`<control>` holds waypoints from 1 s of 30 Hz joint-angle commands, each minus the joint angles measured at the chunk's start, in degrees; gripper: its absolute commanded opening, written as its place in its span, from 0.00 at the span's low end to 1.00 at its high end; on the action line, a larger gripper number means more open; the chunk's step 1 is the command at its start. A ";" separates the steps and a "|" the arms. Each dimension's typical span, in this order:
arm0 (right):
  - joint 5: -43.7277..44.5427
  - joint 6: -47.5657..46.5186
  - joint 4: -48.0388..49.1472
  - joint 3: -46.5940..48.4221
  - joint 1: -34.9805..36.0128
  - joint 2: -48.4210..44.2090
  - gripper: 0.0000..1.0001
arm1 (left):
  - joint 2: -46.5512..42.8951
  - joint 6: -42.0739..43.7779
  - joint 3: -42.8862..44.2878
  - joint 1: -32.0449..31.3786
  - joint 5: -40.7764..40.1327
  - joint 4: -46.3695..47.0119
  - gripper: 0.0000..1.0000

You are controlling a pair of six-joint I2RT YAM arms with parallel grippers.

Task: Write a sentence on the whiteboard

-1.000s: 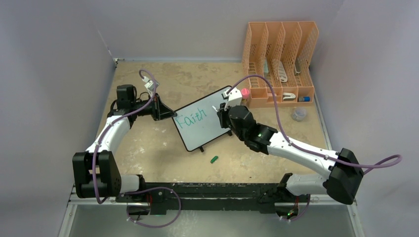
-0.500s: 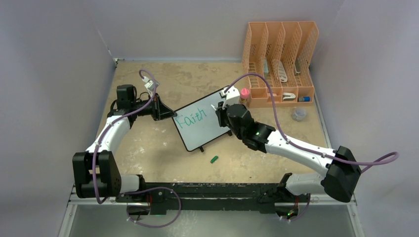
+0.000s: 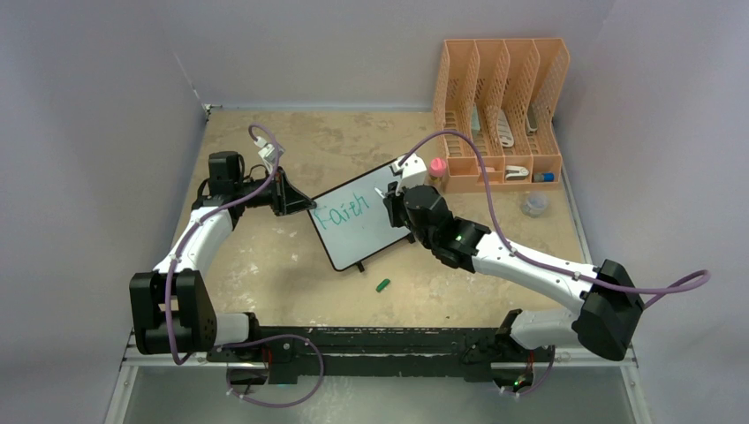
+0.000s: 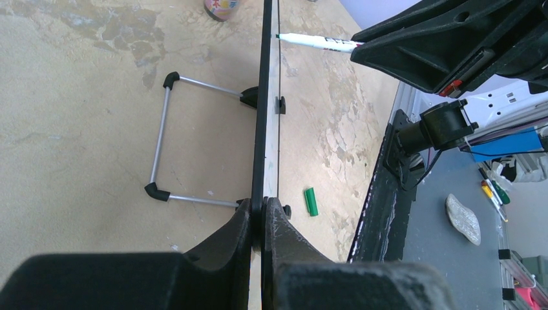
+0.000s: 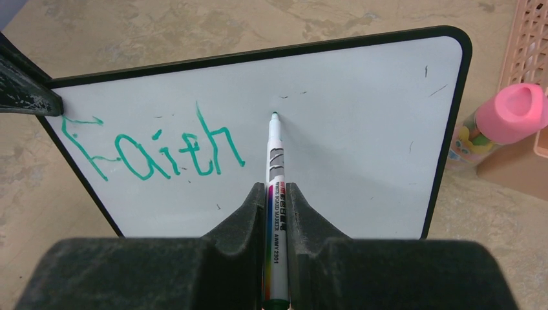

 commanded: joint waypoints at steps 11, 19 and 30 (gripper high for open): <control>-1.65 -0.65 1.96 2.31 -0.13 -0.58 0.00 | -0.18 3.49 0.33 0.69 -2.56 0.28 0.00; -0.94 -0.60 1.82 1.91 -0.13 -1.02 0.00 | -0.53 3.47 0.27 0.69 -2.72 0.25 0.00; -0.11 -0.23 1.74 1.91 -0.14 -0.83 0.00 | -0.54 3.46 0.23 0.69 -2.62 0.36 0.00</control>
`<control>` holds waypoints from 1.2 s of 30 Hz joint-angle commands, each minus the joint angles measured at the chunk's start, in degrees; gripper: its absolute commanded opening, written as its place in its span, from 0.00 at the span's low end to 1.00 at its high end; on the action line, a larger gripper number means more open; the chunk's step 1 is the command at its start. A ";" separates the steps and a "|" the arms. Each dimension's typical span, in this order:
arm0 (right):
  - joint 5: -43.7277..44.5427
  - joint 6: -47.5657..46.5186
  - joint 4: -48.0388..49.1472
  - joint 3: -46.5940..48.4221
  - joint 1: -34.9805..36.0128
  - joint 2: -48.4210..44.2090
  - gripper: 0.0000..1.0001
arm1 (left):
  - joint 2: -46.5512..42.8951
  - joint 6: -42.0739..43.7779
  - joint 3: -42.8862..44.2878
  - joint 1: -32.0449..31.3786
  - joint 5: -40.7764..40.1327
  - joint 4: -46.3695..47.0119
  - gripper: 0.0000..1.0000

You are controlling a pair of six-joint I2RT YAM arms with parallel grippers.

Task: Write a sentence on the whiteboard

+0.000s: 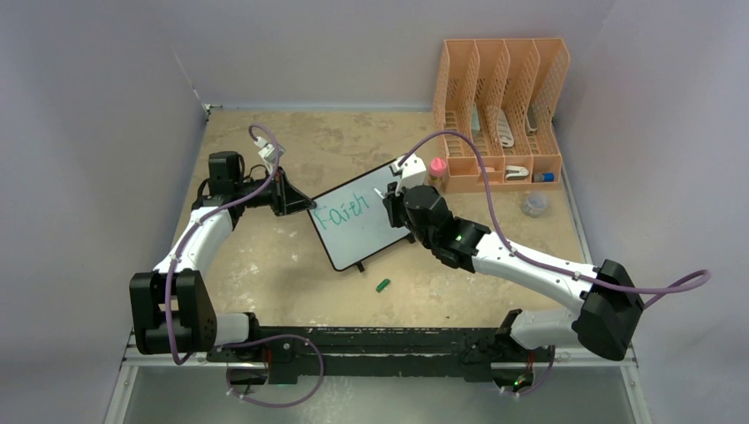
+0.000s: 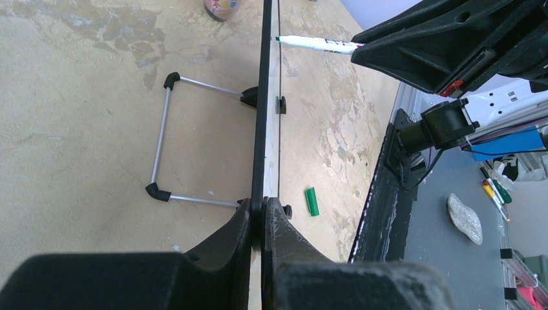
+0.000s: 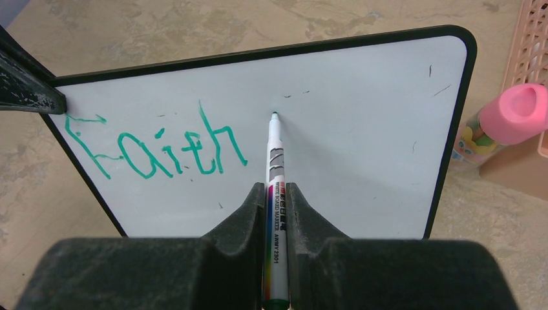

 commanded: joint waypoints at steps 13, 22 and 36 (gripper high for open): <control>0.58 0.18 1.51 2.18 -0.14 0.12 0.00 | -0.36 3.06 0.24 0.69 -2.61 0.39 0.00; 0.10 0.25 1.42 2.22 -0.14 0.91 0.00 | -0.27 3.06 0.29 0.69 -2.45 0.44 0.00; 1.26 0.85 -0.15 1.76 -0.13 0.37 0.00 | -0.38 3.14 0.32 0.69 -2.38 0.31 0.00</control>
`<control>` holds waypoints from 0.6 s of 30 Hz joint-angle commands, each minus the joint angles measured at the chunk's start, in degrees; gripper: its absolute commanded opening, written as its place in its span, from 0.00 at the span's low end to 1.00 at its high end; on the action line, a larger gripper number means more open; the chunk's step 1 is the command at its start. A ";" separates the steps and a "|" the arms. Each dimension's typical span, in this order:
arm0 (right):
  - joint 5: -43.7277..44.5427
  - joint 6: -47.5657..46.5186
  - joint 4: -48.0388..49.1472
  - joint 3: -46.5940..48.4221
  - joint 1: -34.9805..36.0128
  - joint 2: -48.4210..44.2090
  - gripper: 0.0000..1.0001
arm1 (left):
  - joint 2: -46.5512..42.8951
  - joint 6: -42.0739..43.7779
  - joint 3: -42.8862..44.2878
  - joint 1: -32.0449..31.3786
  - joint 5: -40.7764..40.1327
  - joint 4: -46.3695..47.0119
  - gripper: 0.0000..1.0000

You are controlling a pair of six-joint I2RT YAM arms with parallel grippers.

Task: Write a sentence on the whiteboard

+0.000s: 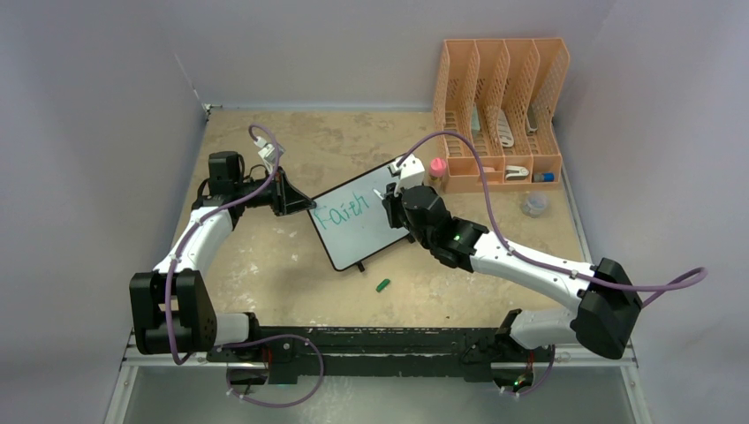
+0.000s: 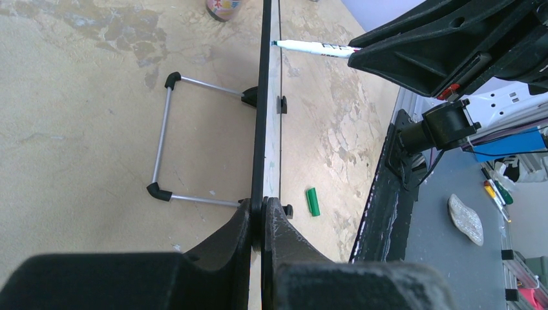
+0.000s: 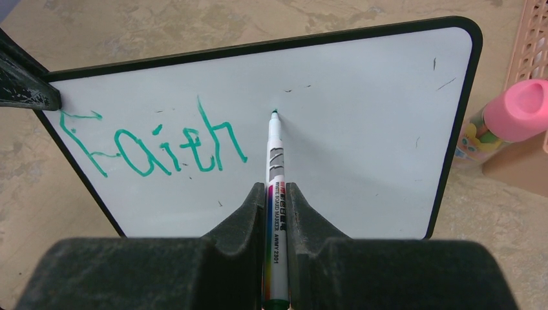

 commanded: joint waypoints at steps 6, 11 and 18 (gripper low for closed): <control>2.11 0.81 -0.46 1.65 -0.15 -1.49 0.00 | -0.37 3.14 0.34 0.67 -2.35 0.34 0.00; 2.13 0.31 -0.75 1.28 -0.15 -2.84 0.00 | -0.49 3.14 0.32 0.67 -2.51 0.30 0.00; 0.11 -0.04 -1.27 0.33 -0.20 -4.70 0.00 | -0.53 3.14 0.31 0.67 -2.63 0.40 0.00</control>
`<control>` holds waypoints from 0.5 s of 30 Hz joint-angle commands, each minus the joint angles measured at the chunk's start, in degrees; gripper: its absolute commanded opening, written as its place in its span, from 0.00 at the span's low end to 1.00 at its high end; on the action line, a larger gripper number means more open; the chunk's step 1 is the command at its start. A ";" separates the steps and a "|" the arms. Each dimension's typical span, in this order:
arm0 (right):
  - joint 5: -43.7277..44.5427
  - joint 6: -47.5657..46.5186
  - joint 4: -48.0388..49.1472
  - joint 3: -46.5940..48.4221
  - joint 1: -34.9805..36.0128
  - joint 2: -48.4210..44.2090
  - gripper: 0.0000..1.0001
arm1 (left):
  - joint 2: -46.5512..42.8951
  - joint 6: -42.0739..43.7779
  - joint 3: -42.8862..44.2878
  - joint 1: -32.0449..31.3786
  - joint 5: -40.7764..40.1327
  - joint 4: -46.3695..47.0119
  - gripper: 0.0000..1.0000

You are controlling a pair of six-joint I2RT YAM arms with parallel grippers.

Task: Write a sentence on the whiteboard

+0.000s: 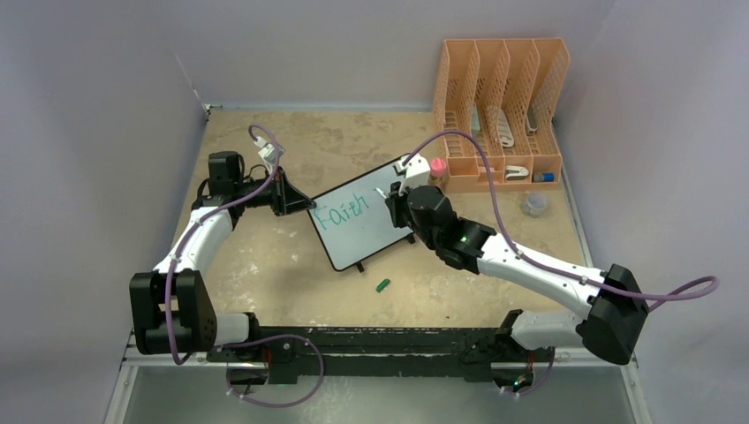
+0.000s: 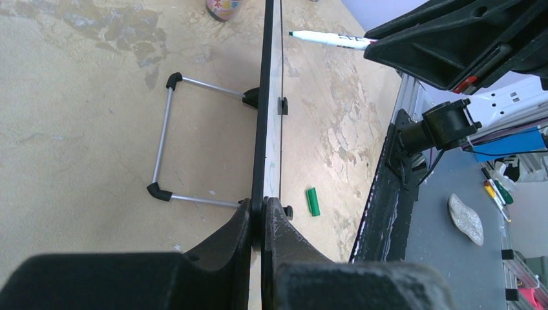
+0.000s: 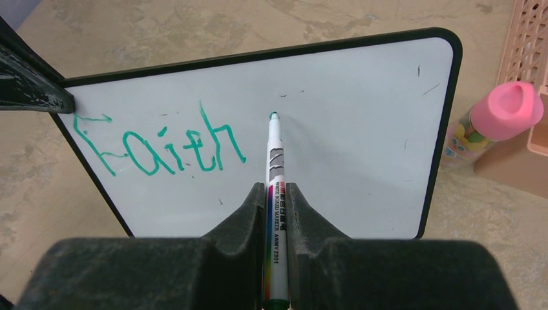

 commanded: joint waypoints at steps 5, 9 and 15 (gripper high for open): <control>-0.48 0.10 -0.50 0.25 -0.06 -2.01 0.00 | -0.53 3.05 0.32 0.67 -2.61 0.40 0.00; -0.59 0.21 -0.88 0.30 -0.06 -1.46 0.00 | -0.53 3.03 0.36 0.64 -2.48 0.39 0.00; -0.76 0.44 -0.76 0.55 -0.06 -0.57 0.00 | -0.62 3.03 0.31 0.64 -2.46 0.40 0.00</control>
